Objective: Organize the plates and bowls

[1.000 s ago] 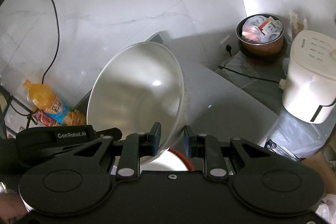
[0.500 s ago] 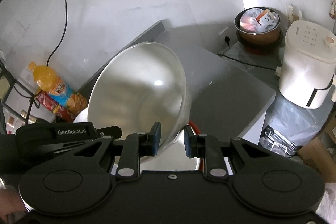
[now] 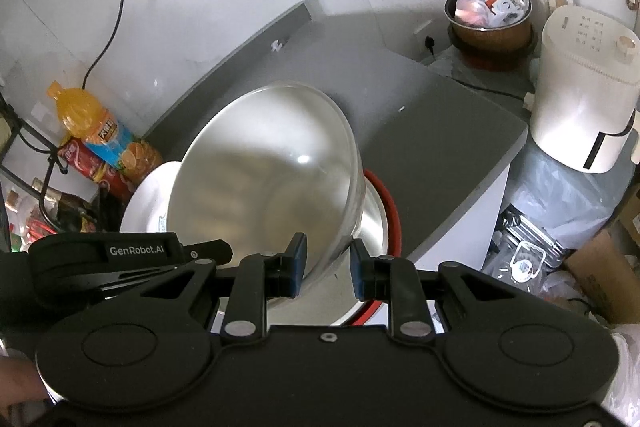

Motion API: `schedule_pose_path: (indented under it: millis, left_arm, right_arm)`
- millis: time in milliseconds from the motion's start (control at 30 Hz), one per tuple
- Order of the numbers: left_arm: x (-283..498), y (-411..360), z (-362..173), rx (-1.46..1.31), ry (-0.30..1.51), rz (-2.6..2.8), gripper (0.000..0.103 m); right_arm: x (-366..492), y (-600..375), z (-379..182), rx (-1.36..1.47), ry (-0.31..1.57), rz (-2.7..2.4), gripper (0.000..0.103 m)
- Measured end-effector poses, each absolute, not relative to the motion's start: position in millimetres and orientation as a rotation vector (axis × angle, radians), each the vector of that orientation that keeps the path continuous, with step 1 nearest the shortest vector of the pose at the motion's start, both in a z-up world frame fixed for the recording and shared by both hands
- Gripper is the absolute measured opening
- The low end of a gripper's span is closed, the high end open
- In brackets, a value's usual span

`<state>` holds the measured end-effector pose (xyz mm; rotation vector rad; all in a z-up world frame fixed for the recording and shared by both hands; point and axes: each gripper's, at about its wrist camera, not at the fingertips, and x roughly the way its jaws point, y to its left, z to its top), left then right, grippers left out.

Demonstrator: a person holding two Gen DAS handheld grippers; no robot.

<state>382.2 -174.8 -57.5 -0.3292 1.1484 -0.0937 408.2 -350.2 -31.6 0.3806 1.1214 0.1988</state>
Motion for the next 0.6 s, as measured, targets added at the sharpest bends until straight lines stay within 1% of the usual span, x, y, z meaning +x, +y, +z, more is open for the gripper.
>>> schedule_pose_path:
  millis: [600]
  left_arm:
    - [384.7,-173.5,-75.7,-0.337,1.218,-0.070,0.012]
  right_arm:
    - [418.0,-343.2,-54.1,0.343,1.231,0.190,0.023]
